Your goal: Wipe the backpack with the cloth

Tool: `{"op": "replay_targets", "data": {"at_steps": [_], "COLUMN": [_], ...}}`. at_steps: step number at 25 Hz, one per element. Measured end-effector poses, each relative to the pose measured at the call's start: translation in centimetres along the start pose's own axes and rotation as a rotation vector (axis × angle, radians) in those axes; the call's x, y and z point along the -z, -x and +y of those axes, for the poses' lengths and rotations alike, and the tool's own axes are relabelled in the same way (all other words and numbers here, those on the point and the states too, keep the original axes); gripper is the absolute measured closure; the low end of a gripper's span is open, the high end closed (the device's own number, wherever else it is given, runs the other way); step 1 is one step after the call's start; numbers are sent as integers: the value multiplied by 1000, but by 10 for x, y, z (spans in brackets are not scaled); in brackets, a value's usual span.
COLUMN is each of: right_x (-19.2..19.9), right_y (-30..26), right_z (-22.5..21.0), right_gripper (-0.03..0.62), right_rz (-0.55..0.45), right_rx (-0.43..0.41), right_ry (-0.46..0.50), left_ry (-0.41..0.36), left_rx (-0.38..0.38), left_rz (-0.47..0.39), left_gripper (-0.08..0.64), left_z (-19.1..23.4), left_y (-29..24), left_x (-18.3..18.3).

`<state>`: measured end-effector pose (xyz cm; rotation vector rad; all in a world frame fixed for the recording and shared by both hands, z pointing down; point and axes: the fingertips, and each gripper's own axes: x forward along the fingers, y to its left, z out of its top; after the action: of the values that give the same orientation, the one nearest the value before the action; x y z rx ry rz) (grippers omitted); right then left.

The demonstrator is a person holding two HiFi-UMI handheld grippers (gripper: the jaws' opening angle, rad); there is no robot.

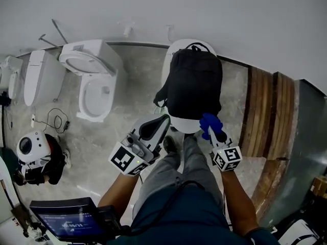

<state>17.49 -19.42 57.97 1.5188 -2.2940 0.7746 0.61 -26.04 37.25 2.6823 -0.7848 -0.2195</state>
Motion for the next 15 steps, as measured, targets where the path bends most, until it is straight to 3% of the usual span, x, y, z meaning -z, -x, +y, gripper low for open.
{"op": "replay_targets", "data": {"at_steps": [9,15], "right_x": [-169,-216], "right_y": [131,212], "right_z": [49,96], "right_gripper": [563,563], "right_rz": [-377,-492], "right_rx": [15,24], "right_ry": [153,213], "left_ry": [-85,-126], "left_rx": [41,34], "left_rz": [-28,-65], "left_gripper": [557,557], "left_z": [-70,-112], "left_y": [25,62], "left_x": [-48,-77]}}
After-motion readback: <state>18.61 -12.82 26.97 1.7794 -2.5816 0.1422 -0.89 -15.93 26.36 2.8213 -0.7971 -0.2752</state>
